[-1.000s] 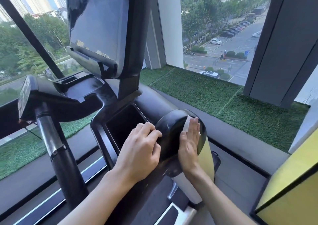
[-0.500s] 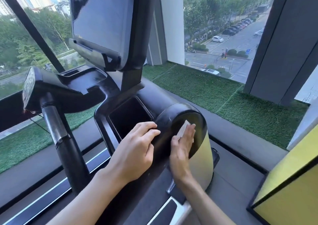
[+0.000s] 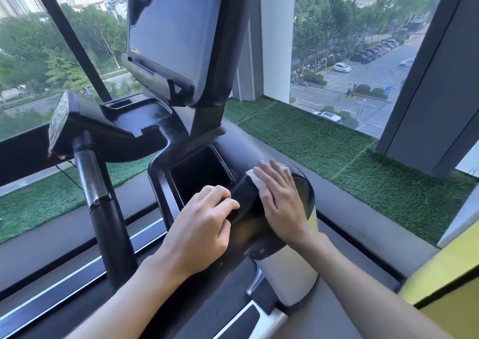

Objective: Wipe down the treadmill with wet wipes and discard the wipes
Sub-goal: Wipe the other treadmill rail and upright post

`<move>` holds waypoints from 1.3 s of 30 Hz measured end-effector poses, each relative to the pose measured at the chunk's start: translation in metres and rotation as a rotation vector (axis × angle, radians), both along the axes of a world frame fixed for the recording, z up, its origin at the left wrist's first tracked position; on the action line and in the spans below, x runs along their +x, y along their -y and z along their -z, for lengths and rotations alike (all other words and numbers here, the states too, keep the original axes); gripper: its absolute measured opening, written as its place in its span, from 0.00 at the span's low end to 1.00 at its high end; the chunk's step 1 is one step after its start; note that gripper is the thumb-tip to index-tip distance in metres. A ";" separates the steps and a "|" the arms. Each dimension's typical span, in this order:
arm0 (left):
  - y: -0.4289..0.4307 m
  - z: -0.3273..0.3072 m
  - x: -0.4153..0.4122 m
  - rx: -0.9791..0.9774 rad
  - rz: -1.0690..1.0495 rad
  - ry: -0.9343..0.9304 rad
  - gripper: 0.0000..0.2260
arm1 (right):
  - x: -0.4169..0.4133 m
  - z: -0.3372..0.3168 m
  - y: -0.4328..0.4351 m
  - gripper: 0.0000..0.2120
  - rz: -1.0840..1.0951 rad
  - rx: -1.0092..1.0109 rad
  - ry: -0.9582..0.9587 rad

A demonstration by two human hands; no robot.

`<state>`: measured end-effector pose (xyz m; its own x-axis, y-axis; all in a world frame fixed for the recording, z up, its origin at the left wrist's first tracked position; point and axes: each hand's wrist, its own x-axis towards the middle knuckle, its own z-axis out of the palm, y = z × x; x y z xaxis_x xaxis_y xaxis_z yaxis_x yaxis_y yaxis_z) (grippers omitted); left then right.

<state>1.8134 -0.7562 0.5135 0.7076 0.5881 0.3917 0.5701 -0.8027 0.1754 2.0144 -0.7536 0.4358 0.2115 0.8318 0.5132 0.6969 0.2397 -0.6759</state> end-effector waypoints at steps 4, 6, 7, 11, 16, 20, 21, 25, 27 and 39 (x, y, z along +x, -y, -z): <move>0.002 0.000 -0.001 0.013 -0.012 0.003 0.14 | 0.027 -0.014 -0.027 0.30 0.046 -0.147 -0.070; 0.002 0.000 0.000 0.013 -0.028 0.012 0.14 | 0.019 -0.018 -0.026 0.31 0.067 -0.174 -0.015; 0.002 0.000 0.000 0.011 -0.035 0.017 0.14 | 0.011 -0.020 -0.019 0.30 0.036 -0.158 0.041; 0.002 -0.001 0.001 0.022 -0.039 0.023 0.13 | -0.010 -0.020 0.014 0.23 -0.222 0.009 0.368; 0.005 -0.001 0.000 0.033 -0.048 0.008 0.13 | 0.021 -0.014 -0.013 0.25 -0.058 -0.046 0.157; 0.004 0.000 0.000 0.035 -0.054 0.014 0.12 | 0.000 -0.010 -0.003 0.26 0.026 -0.039 0.110; 0.004 0.000 0.000 0.038 -0.053 0.017 0.12 | -0.008 -0.009 0.006 0.24 -0.027 0.000 0.189; 0.003 0.000 0.000 0.040 -0.044 0.025 0.12 | -0.007 -0.001 0.022 0.23 -0.200 0.087 0.416; 0.004 0.000 0.000 0.038 -0.041 0.008 0.12 | 0.000 0.007 0.013 0.23 -0.109 0.080 0.352; 0.015 0.009 -0.042 -0.080 0.040 -0.139 0.23 | -0.075 0.050 0.041 0.29 0.087 0.027 0.010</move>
